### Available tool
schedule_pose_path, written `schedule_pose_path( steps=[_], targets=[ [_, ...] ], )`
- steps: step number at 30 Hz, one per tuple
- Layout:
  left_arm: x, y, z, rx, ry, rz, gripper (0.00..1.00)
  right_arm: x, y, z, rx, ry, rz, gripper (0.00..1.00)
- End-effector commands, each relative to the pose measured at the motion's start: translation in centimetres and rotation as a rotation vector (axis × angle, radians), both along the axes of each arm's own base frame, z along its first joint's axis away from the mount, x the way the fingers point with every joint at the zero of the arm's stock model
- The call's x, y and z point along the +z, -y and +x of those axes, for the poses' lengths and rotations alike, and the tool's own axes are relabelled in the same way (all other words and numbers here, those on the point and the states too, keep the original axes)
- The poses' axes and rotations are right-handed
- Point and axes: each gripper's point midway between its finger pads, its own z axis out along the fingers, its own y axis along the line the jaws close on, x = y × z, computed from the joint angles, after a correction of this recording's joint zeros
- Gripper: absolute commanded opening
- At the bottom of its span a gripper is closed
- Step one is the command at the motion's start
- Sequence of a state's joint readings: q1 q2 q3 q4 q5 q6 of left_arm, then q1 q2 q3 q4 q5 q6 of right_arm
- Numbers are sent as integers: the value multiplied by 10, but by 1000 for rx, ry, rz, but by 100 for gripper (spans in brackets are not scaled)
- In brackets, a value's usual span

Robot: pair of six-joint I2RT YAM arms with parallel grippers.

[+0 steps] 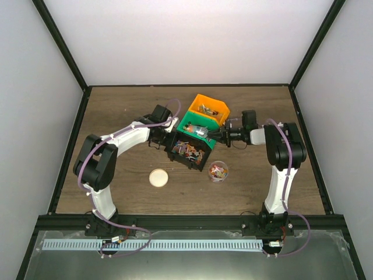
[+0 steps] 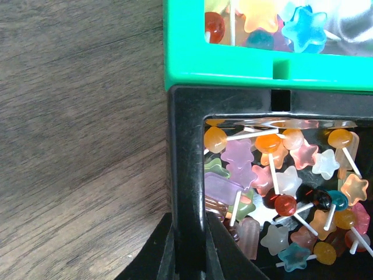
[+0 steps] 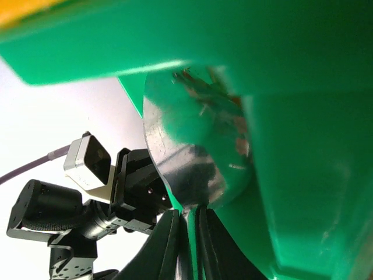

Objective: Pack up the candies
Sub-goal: Scoop the fake candies from the storage box.

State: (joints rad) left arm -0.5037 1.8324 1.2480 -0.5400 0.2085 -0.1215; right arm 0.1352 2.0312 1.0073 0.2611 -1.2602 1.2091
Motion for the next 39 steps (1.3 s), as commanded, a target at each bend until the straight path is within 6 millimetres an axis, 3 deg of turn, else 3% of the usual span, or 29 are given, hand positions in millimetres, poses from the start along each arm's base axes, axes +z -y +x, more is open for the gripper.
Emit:
schedule_pose_path(
  steps=[1, 13, 22, 32, 39],
  targets=[
    [-14, 8, 2, -17, -6, -9, 4, 14, -8, -50, 161, -174, 141, 1],
    [-13, 9, 1, -19, -6, -15, 4, 47, 8, -39, 143, -104, 171, 1],
    [-13, 9, 1, -18, -4, -15, 4, 47, 18, -40, 112, -115, 168, 1],
    [-13, 9, 1, -20, -8, -15, 4, 63, 42, -32, 60, -83, 183, 1],
    [-13, 10, 2, -16, -6, -17, 4, 71, 53, -38, 33, -64, 183, 1]
  ],
)
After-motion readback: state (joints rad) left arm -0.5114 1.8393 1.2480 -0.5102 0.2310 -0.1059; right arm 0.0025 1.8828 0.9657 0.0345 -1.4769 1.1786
